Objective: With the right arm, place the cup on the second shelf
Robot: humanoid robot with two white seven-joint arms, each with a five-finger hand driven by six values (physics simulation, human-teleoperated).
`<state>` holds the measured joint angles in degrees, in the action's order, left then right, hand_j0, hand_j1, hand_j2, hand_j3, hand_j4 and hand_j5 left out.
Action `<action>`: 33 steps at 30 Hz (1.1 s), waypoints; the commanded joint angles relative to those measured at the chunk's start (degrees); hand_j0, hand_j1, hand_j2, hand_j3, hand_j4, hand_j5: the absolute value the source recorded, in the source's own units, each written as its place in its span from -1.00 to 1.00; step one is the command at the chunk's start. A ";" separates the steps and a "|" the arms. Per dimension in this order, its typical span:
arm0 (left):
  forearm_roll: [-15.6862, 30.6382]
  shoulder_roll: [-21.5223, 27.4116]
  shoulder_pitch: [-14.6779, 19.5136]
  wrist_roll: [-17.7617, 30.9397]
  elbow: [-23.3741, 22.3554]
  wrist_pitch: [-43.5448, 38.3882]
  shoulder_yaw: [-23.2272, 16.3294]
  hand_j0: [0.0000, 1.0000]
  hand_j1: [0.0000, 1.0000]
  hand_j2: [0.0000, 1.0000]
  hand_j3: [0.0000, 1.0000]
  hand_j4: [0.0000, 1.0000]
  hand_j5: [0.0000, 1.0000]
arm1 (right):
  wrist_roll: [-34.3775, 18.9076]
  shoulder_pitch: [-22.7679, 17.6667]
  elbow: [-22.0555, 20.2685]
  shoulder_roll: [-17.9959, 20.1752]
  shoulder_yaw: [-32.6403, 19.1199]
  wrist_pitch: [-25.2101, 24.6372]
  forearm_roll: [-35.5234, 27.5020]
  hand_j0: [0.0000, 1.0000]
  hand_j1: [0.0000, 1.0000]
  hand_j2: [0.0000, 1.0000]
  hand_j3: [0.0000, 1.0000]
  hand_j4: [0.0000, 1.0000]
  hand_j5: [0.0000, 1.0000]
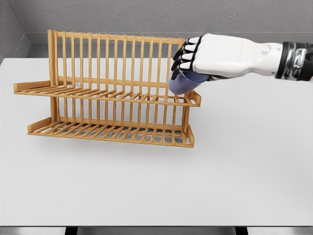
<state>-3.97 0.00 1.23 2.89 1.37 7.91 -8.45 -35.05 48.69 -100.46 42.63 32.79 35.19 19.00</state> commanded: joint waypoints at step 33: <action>0.01 0.00 0.00 -0.07 -0.05 0.00 0.01 1.00 1.00 1.00 1.00 1.00 1.00 | 0.05 -0.26 0.00 0.35 5.18 -0.19 -0.28 1.00 1.00 1.00 1.00 1.00 1.00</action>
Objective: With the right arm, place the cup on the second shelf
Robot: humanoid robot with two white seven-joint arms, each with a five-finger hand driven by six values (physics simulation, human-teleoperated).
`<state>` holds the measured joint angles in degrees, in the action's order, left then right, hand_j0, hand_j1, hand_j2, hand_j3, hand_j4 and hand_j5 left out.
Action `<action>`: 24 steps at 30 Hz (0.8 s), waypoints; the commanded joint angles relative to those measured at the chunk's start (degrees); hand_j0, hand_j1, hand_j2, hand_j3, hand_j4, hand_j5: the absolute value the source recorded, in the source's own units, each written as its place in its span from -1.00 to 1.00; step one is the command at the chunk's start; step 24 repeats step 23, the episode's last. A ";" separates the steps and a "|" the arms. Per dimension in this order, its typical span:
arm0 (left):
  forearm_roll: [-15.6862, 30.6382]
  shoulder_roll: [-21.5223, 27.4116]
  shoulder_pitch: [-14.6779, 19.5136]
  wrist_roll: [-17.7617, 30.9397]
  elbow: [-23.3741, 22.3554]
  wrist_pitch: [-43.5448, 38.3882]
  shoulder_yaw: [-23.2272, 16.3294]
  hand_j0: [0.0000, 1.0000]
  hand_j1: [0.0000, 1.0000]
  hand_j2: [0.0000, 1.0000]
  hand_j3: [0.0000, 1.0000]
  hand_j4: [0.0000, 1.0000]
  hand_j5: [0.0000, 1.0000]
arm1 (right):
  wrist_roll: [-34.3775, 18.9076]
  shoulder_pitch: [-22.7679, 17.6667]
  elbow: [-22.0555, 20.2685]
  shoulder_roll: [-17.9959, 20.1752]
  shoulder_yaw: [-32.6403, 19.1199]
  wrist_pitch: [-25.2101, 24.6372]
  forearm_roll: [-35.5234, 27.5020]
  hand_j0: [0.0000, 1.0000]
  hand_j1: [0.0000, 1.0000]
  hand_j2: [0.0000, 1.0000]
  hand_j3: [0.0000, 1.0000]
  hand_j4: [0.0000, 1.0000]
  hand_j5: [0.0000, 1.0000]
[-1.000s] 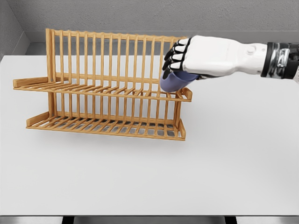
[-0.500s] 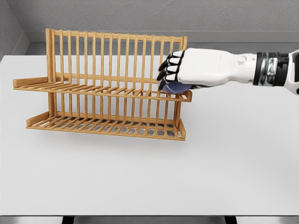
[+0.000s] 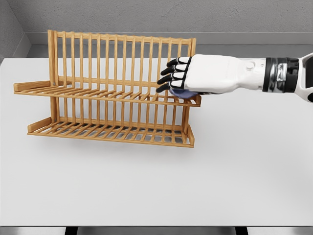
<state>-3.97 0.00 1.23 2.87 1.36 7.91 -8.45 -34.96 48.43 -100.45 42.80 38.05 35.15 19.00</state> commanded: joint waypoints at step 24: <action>0.01 0.00 0.00 -0.06 0.05 0.00 0.01 1.00 1.00 1.00 1.00 1.00 1.00 | -0.04 -32.96 0.08 -0.53 -54.57 -0.15 -5.46 1.00 1.00 1.00 1.00 1.00 1.00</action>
